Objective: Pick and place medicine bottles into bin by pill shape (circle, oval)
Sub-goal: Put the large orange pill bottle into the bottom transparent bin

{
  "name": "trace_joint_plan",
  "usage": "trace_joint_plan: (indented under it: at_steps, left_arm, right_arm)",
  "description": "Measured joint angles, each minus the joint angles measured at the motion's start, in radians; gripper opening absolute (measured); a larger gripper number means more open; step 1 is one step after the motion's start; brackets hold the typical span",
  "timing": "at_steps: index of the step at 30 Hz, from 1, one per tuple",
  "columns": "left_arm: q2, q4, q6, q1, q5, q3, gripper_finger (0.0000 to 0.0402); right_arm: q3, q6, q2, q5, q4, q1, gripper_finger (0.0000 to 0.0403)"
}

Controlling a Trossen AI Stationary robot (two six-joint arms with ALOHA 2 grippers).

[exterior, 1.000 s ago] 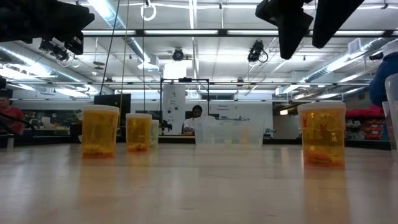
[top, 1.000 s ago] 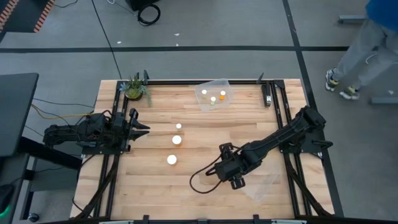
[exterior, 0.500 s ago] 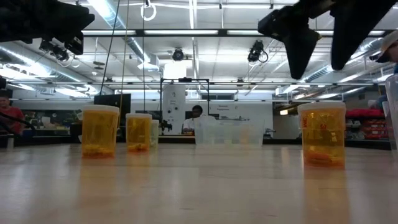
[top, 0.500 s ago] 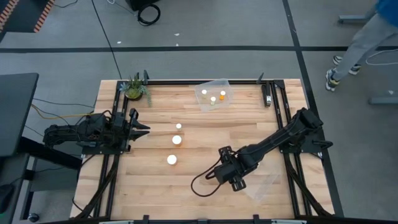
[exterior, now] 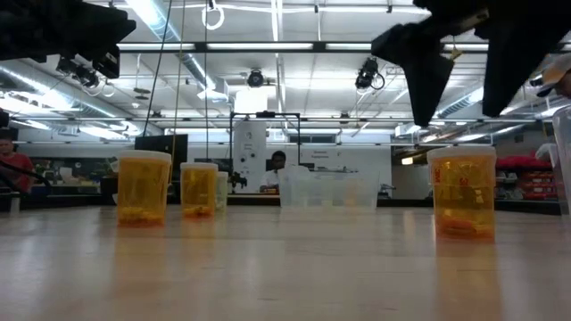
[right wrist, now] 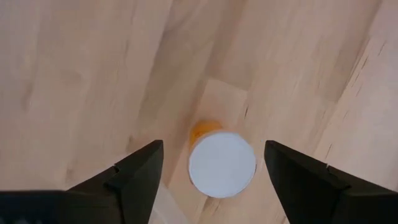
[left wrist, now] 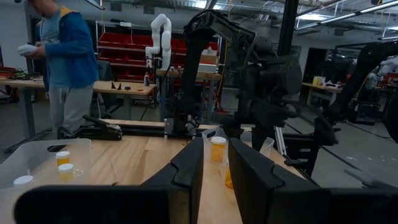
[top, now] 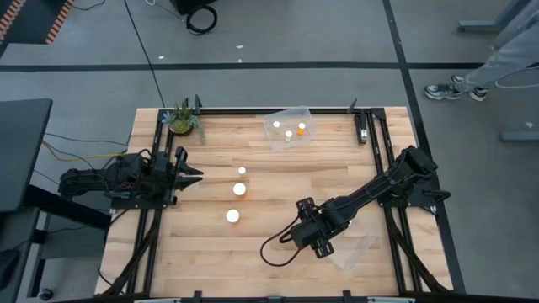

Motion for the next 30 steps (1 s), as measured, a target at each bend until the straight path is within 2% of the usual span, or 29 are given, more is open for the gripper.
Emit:
trace_joint_plan:
  at_steps: [16,30]
  left_arm:
    - [0.000,0.000,0.000,0.000,0.000,0.000,0.0084]
    - [0.000,0.000,0.000,0.000,0.000,0.000,0.0087]
  right_arm:
    - [-0.092,-0.003,-0.001,0.016,0.064,-0.004,0.0287]
    - [-0.095,-0.005,-0.002,0.006,0.063,-0.013,0.0284]
